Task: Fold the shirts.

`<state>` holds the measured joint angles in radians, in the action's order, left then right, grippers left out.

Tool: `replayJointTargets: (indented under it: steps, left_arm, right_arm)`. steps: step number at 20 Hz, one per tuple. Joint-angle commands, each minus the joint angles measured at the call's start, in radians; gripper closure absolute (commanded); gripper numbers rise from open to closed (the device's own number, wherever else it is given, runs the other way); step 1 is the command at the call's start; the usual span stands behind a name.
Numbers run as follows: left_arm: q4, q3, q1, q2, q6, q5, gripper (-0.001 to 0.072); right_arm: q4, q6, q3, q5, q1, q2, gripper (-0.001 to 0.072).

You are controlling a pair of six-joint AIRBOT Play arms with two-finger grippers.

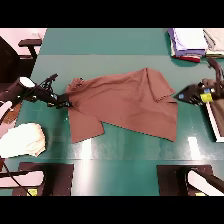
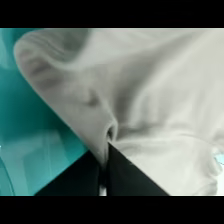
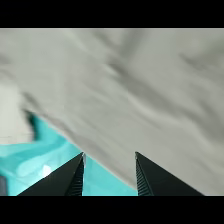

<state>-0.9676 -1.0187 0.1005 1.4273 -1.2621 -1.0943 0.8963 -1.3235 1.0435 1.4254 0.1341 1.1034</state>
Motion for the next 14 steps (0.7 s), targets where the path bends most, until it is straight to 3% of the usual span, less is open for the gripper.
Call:
replayJointTargets:
  steps: [1,2,3,7,8,14]
  left_arm:
    - [-0.002,-0.015,0.002,-0.087,0.006,0.007,0.0677]
    - [-0.002,-0.015,0.002,-0.122,0.007,0.013,0.0677]
    - [-0.002,-0.015,0.002,-0.149,0.007,0.016,0.0677]
    - [0.000,-0.015,0.002,-0.186,0.006,0.010,0.0677]
    - [0.000,-0.015,0.002,-0.186,0.006,0.003,0.0677]
    - [-0.001,-0.015,0.002,-0.186,0.006,-0.017,0.0676]
  right_arm:
    - [0.184,-0.050,-0.186,0.041,0.151,-0.109,0.0319]
    - [0.209,-0.050,-0.257,0.042,0.206,-0.132,0.0211]
    - [0.214,-0.049,-0.332,0.042,0.262,-0.147,0.0170]
    - [0.209,-0.048,-0.537,-0.007,0.349,-0.132,0.0215]
    - [0.191,-0.048,-0.567,-0.030,0.344,-0.119,0.0258]
    - [0.069,-0.047,-0.581,-0.160,0.132,0.020,0.0284]
